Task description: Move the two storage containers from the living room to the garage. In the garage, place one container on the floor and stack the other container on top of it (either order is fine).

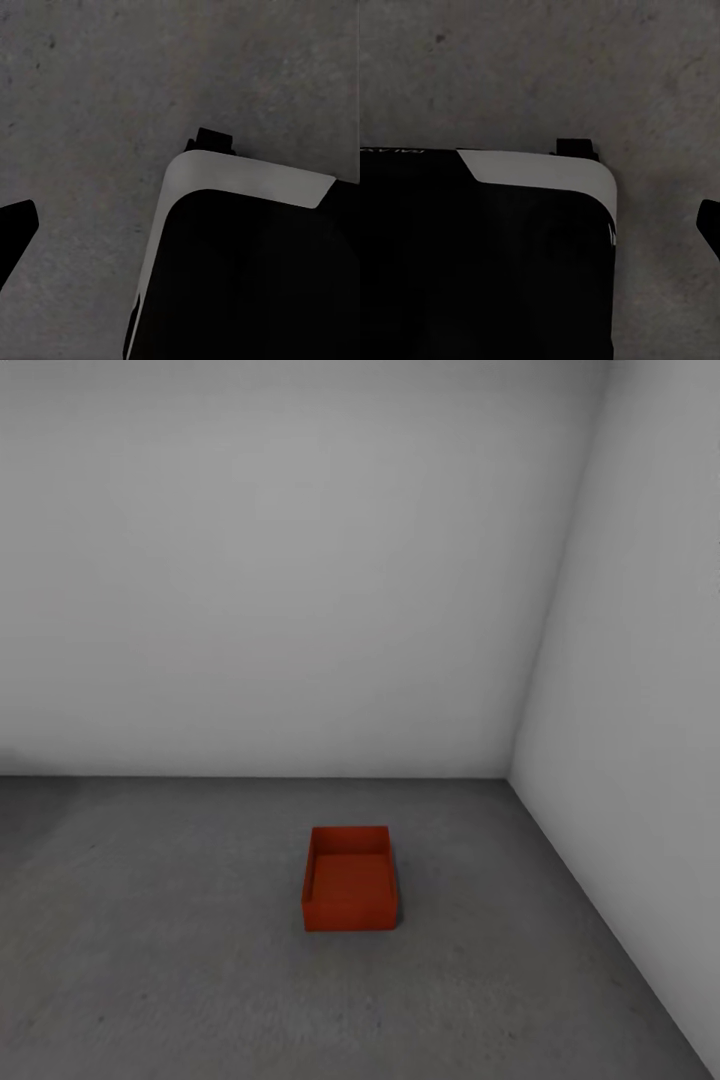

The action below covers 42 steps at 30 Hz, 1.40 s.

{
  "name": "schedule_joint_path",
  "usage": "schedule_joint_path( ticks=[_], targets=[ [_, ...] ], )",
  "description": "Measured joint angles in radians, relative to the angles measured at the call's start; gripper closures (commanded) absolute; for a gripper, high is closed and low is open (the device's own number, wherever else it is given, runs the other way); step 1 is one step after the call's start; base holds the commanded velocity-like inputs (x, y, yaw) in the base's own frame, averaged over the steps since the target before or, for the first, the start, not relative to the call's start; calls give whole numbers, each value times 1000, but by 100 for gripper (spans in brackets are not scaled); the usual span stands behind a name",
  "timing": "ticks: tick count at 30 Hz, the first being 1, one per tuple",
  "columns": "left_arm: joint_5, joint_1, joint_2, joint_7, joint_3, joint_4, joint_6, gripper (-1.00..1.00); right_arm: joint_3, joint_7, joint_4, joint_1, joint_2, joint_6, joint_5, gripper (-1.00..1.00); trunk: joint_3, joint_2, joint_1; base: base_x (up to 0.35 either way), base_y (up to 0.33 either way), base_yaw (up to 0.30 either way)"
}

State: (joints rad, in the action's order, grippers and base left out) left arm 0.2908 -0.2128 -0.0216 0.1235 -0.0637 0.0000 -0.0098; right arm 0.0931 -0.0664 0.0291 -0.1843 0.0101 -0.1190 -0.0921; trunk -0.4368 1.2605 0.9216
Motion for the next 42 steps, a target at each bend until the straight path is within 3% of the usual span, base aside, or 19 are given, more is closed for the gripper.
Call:
schedule_joint_path(
  ticks=[19, 24, 42],
  targets=[
    [2, 0, -2, 0, 0, 0, -1, -100, 0, 6, 0, 0, 0, 0, -2, -100, 29, 0, 0, 0, 0, 0],
    [0, 0, -1, -1, 0, 0, -2, -100, 2, 10, 0, 0, -10, 5, 0, -100, 31, 0, 0, 0, 0, -33],
    [-14, -1, -7, 0, -6, -12, -30, -100, -2, 9, 0, 0, -14, 4, -4, -100, 41, 0, 0, 0, 0, -246]
  ],
)
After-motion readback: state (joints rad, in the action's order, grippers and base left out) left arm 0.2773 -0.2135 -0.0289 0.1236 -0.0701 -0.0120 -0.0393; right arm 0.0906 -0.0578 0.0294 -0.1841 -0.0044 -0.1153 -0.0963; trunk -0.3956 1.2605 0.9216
